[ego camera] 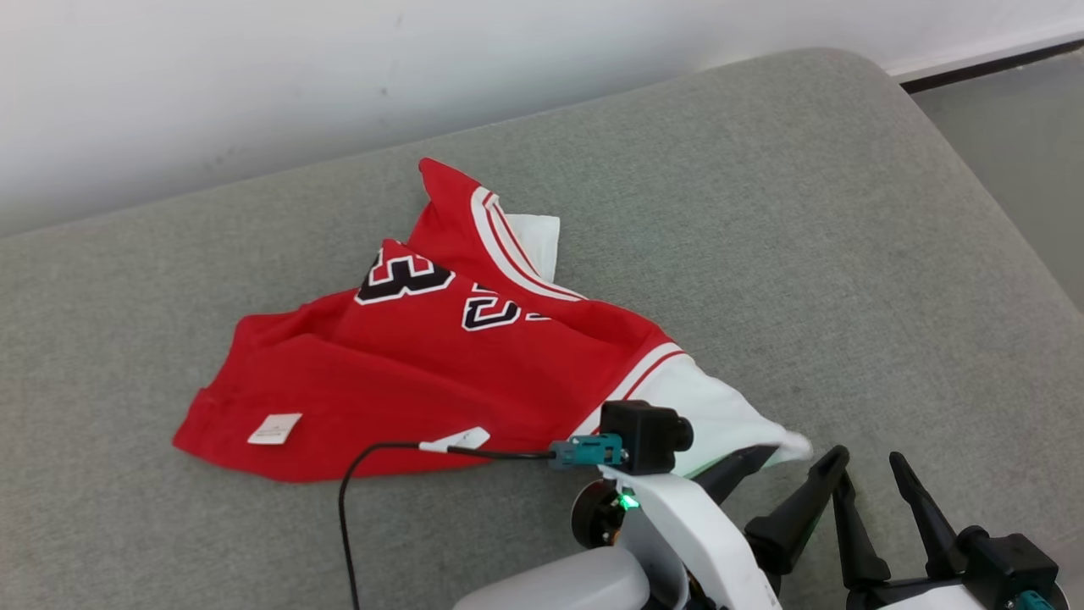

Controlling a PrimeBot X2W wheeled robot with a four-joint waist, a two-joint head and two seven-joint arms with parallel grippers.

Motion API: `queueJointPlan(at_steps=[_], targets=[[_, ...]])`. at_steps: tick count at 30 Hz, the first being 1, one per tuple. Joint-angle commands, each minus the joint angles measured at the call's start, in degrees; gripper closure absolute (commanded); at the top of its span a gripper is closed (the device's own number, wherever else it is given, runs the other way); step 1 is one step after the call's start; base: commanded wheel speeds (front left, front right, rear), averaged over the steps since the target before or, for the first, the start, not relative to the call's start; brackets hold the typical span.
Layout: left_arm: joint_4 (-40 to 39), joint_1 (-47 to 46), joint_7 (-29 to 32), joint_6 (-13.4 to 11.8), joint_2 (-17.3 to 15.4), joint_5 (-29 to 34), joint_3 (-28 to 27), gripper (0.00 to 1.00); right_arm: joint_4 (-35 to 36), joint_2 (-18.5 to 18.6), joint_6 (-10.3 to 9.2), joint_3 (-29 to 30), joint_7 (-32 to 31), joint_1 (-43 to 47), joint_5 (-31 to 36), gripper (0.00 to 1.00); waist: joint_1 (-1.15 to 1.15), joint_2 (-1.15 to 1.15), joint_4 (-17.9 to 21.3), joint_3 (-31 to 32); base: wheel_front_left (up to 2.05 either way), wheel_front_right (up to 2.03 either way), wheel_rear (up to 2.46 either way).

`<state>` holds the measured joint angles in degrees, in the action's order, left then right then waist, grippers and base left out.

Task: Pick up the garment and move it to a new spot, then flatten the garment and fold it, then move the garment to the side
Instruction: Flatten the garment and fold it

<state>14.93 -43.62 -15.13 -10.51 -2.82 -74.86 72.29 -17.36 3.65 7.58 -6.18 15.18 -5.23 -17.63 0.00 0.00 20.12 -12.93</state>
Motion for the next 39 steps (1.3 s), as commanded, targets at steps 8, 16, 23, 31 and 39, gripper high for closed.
queueJointPlan(at_steps=[8,16,23,31,39], targets=[[-4.0,-0.2,5.6,4.3,-0.2,1.8,1.1,0.0,-0.3,1.2,-0.17,0.8,-0.1,0.8,0.7,0.0,0.0,0.0,-3.0,2.7,0.0,0.0,0.0],[-2.3,1.0,3.2,3.0,-0.2,11.2,1.2,0.0,0.3,2.2,-0.17,1.1,-0.1,2.1,1.1,0.0,0.0,0.0,-5.6,5.5,0.0,0.0,0.0],[3.8,3.8,0.0,1.1,-1.5,14.4,-4.2,0.0,0.6,3.0,-0.17,2.5,-0.1,4.7,1.4,0.0,0.0,0.0,-9.0,8.0,0.0,0.0,0.0],[2.2,11.9,0.0,-1.7,-7.8,25.8,-18.2,0.0,1.1,3.3,-0.17,3.4,-0.1,6.7,2.0,0.0,0.0,0.0,-12.7,9.8,0.0,0.0,0.0],[9.2,12.2,0.7,-2.7,-14.4,29.8,-24.7,0.0,1.9,3.7,-0.17,2.5,-0.1,5.4,2.0,0.0,0.0,0.0,-13.9,8.0,0.0,0.0,0.0]])
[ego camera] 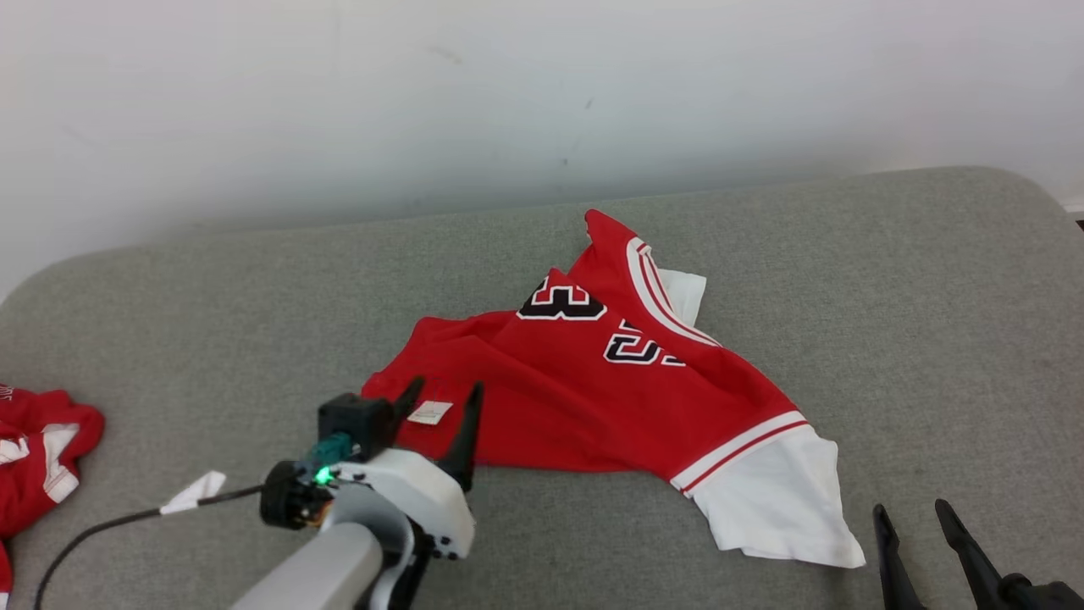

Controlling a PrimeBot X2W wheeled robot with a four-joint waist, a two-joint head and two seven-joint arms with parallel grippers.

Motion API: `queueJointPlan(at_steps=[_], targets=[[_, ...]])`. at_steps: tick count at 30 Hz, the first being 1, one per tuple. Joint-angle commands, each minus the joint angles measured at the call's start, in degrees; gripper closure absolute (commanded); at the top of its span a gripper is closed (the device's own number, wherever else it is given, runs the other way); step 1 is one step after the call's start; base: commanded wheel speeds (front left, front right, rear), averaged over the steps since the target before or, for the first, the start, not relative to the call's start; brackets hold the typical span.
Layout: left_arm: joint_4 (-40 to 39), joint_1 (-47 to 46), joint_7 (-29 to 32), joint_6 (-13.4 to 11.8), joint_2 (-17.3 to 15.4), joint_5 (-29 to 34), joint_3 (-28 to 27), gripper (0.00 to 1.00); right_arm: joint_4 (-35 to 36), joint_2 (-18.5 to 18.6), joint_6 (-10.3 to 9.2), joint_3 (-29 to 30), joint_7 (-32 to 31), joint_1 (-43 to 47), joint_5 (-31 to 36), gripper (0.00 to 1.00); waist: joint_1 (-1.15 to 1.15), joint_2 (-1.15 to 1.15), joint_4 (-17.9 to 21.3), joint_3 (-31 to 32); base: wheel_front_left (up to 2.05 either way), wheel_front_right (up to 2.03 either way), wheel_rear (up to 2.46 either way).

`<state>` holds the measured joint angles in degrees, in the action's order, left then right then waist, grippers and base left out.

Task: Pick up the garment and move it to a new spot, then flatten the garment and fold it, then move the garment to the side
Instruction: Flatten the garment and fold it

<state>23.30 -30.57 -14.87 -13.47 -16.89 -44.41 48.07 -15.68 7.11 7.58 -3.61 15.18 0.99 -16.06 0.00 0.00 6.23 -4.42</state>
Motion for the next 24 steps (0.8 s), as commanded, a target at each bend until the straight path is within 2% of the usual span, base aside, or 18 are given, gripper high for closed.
queueJointPlan(at_steps=[1,8,13,17,24], targets=[[2.3,-1.8,1.0,0.3,-1.1,-0.8,-0.8,0.0,0.3,0.2,-0.17,-0.3,-0.1,-1.0,0.4,0.0,0.0,0.0,0.0,-0.9,0.0,0.0,0.0],[12.7,-9.3,8.2,2.9,-5.1,1.0,0.5,0.0,0.6,0.2,-0.17,-1.2,-0.1,-2.8,-0.1,0.0,0.0,0.0,1.9,-5.4,0.0,0.0,0.0],[18.6,-13.7,12.1,5.4,-6.7,1.9,1.7,0.0,0.6,-0.2,-0.17,-0.9,-0.1,-3.7,-0.4,0.0,0.0,0.0,3.4,-8.3,0.0,0.0,0.0],[21.5,-14.5,13.7,6.7,-6.0,0.9,2.0,0.0,0.5,-0.5,-0.17,-0.4,-0.1,-4.0,-0.4,0.0,0.0,0.0,4.0,-9.2,0.0,0.0,0.0],[23.5,-14.2,12.8,6.5,-4.9,0.5,2.0,0.0,0.4,-0.7,-0.17,0.2,-0.1,-4.0,-0.2,0.0,0.0,0.0,3.6,-8.9,0.0,0.0,0.0]])
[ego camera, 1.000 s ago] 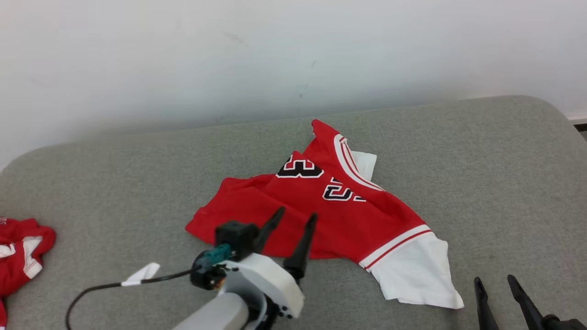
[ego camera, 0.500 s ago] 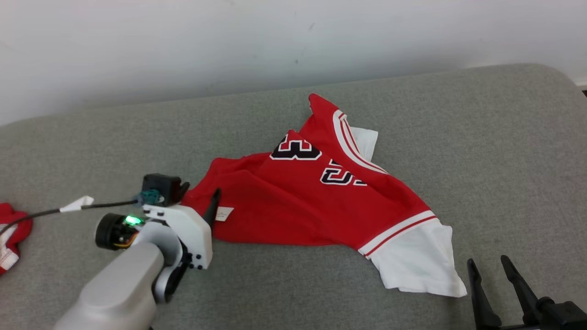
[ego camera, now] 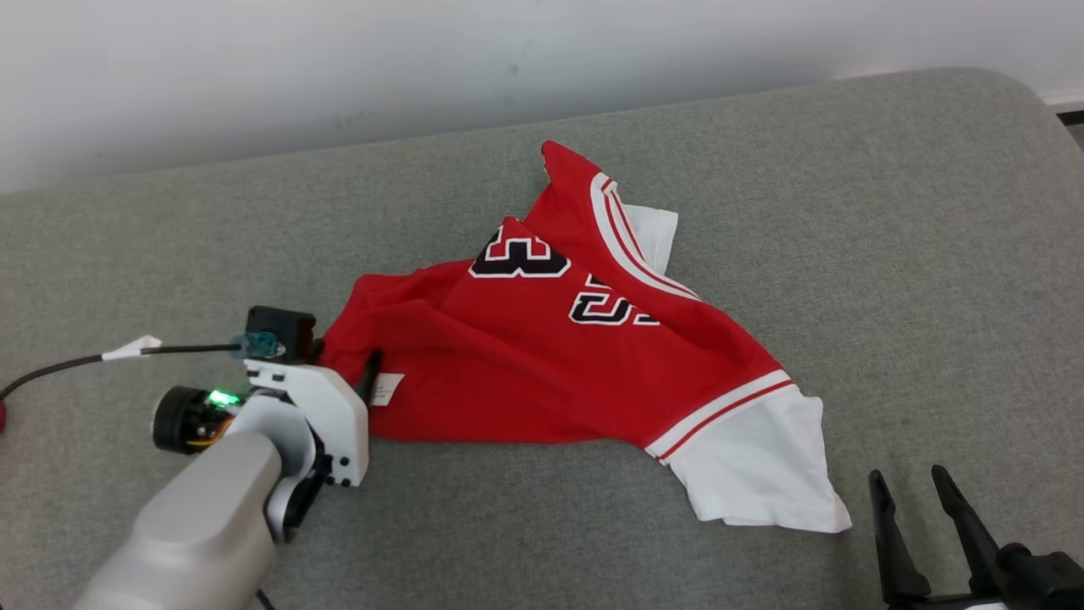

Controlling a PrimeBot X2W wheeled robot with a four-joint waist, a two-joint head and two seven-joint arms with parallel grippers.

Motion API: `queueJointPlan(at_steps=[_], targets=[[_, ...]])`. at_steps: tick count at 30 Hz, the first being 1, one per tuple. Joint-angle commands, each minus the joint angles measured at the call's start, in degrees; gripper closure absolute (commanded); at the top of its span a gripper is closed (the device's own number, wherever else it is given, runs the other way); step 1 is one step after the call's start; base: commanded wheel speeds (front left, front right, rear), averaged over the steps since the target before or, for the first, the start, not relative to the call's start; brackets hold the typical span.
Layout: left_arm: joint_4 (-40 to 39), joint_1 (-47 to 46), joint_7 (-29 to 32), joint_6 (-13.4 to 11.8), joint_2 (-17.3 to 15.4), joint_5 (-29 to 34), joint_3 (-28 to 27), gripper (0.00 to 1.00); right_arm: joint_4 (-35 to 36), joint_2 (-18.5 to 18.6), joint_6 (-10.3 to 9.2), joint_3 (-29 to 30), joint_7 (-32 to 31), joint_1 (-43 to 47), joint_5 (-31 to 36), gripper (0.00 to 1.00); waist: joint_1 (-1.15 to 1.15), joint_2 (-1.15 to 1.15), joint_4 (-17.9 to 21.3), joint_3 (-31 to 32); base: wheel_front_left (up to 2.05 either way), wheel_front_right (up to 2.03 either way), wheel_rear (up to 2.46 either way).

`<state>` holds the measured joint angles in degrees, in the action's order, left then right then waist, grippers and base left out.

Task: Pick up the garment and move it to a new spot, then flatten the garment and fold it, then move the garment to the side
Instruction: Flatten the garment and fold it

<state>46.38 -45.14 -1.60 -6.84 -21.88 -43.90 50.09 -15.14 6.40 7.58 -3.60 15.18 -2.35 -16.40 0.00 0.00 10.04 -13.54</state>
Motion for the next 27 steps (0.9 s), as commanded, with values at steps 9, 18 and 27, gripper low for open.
queueJointPlan(at_steps=[9,18,27], targets=[[1.6,0.9,-0.9,0.0,0.5,-1.0,-0.1,0.0,0.1,0.3,-0.17,0.0,-0.1,-0.5,0.5,0.0,0.0,0.0,-1.1,0.7,0.0,0.0,0.0],[1.7,1.0,-1.2,0.0,0.7,-2.4,-0.8,0.0,0.0,0.5,-0.17,-0.4,-0.1,-0.4,0.4,0.0,0.0,0.0,-1.3,0.8,0.0,0.0,0.0],[1.5,1.6,-1.0,0.7,0.7,-3.0,-0.9,0.94,-0.3,0.5,-0.17,-0.4,-0.1,-0.3,0.6,0.0,0.0,0.0,-1.1,0.9,0.0,0.0,0.0]])
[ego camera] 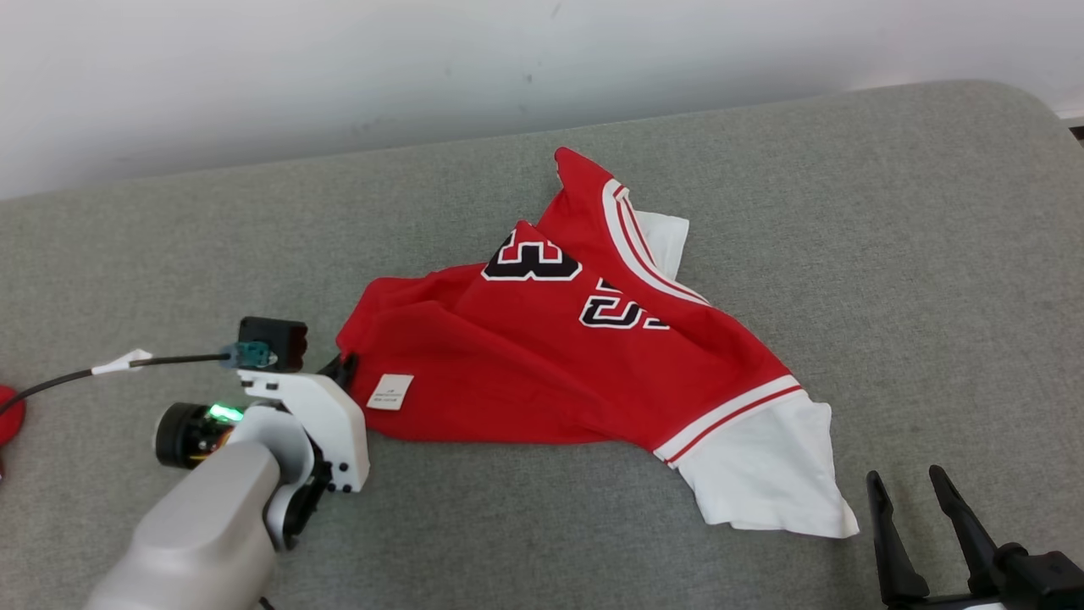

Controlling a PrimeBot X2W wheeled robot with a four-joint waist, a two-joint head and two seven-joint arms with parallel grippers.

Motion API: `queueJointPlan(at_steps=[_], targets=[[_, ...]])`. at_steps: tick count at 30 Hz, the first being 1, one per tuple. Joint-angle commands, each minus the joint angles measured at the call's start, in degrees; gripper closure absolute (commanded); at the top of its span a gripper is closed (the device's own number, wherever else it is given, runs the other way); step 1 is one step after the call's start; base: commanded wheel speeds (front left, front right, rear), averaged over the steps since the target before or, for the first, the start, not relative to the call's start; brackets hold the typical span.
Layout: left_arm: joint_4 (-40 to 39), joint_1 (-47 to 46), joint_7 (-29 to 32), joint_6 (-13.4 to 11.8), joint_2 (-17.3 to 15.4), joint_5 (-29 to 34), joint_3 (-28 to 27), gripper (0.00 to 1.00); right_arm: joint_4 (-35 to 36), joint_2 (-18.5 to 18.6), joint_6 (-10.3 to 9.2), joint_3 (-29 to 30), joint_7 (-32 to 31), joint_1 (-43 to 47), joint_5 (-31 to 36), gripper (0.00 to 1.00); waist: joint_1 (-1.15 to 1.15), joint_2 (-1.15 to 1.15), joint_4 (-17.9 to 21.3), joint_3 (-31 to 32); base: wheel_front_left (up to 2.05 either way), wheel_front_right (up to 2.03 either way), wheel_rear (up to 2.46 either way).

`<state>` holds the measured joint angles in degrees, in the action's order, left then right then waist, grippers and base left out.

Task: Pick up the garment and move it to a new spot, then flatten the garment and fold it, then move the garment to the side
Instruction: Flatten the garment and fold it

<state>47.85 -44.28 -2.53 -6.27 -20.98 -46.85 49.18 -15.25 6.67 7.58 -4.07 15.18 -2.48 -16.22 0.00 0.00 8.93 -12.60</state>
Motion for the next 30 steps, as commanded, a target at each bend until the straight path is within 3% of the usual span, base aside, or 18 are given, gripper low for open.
queueJointPlan(at_steps=[1,9,17,30], targets=[[-0.1,0.7,-0.3,0.2,-0.1,-0.1,0.1,0.98,-0.2,0.2,-0.17,0.1,-0.1,-0.2,0.4,0.0,0.0,0.0,0.0,0.0,0.0,0.0,0.0],[-3.3,1.1,-3.6,-0.2,0.1,-0.5,-0.8,1.0,-0.6,0.4,-0.17,0.3,-0.1,0.8,0.6,0.0,0.0,0.0,-0.7,1.5,0.0,0.0,0.0],[-15.5,7.0,-5.9,-1.6,-1.9,-1.8,-1.2,1.0,-0.6,0.4,-0.17,1.2,-0.1,3.1,0.8,0.0,0.0,0.0,-2.3,4.3,0.0,0.0,0.0],[-40.5,27.5,-5.8,-12.1,-9.3,-7.2,-3.6,1.0,-0.4,0.7,-0.17,1.1,-0.1,5.2,0.6,0.0,0.0,0.0,-4.4,6.8,0.0,0.0,0.0]])
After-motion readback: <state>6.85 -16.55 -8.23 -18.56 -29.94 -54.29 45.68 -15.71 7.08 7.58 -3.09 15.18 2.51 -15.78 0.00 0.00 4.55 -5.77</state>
